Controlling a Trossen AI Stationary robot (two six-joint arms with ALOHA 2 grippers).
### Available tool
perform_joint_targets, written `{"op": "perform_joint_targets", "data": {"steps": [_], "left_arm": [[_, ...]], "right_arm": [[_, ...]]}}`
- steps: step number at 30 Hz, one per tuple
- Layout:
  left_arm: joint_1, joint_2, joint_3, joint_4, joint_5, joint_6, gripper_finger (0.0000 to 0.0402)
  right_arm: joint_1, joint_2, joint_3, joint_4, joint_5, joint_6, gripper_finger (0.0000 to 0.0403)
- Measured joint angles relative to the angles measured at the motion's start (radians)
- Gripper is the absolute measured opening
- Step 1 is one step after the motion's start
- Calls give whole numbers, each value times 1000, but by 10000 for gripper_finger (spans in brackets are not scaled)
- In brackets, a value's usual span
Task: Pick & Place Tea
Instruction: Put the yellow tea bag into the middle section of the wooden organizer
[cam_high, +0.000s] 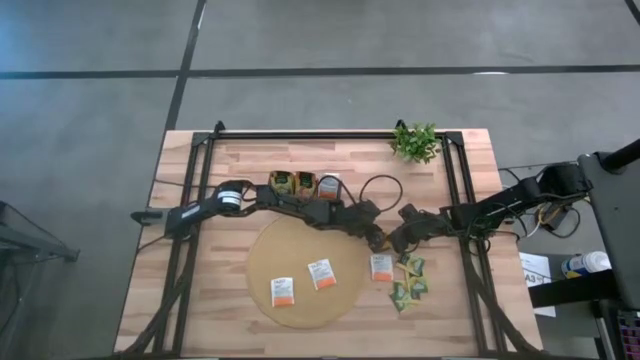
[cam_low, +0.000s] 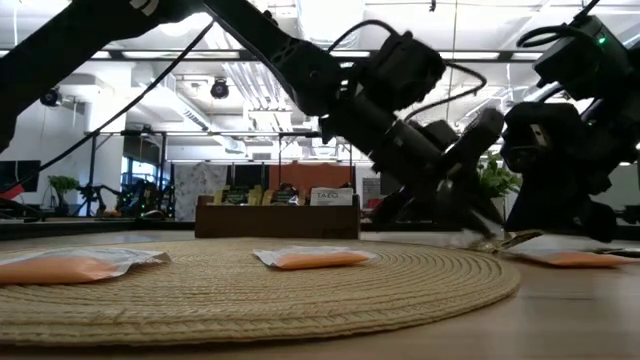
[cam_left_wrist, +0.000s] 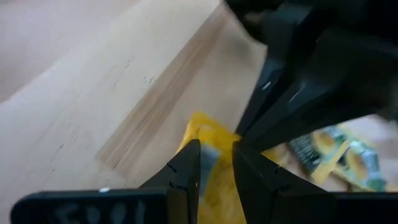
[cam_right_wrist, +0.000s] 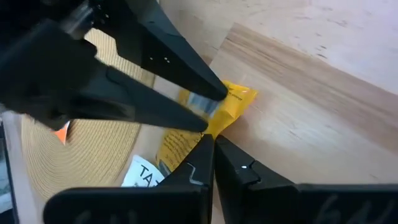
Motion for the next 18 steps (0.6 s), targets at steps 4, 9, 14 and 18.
{"op": "perform_joint_targets", "data": {"steps": [4,9,14,18], "left_arm": [[0,-24,44,1,-1,22,87],[0,-117,68,-113,-36,99,87],[1,-250,68,-346,-169,109,87],[3,-345,68,-555,-280,0,87]], "right_arm": [[0,-6,2,-4,-1,-39,8],[0,-43,2,-8,-4,-148,8],[0,-112,7,-19,-4,-378,8],[1,-171,73,-187,66,-617,8]]}}
